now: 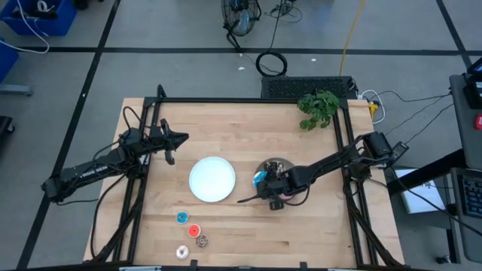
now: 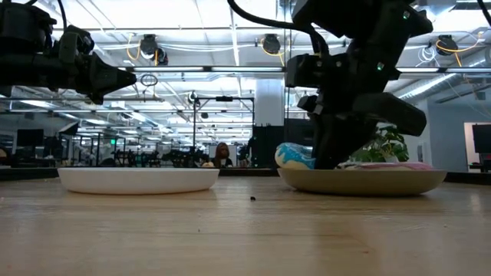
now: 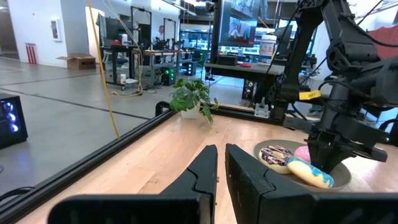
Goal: Pick & Place donuts
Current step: Put the large blue donut on the gray plate
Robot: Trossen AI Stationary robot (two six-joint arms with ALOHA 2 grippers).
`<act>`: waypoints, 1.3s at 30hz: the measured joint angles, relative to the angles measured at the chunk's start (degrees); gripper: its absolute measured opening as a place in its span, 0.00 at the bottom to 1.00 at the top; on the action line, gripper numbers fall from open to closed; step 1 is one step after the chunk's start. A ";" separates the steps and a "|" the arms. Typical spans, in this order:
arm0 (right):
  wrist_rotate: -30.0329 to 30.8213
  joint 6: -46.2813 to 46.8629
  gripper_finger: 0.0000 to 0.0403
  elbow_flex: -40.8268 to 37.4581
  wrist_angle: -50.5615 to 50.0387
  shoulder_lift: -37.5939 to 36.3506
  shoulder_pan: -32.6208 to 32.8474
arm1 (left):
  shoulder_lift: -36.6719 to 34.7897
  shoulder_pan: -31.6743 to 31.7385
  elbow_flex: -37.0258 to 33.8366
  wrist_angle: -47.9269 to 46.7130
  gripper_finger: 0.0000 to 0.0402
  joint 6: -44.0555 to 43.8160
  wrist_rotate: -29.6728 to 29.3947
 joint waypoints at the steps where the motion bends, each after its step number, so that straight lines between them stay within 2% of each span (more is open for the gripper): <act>1: -0.12 0.08 0.05 0.14 -0.64 -0.36 0.00 | 0.00 -0.01 0.00 -0.01 0.09 0.00 0.00; 7: -0.44 0.01 0.02 2.40 -5.32 -4.01 0.11 | 0.02 -0.01 0.00 -0.17 0.09 -0.09 0.04; 13: -5.03 1.10 0.02 4.04 -8.18 -6.29 0.11 | 0.02 0.00 0.00 -0.15 0.09 -0.11 0.04; 27: -9.38 3.77 0.03 4.02 -8.77 -5.43 0.06 | 0.02 -0.02 0.00 0.20 0.09 -0.94 0.09; 39: -9.18 4.30 0.03 3.95 -8.58 -1.78 -0.93 | 0.01 0.00 0.00 0.37 0.09 -1.02 0.37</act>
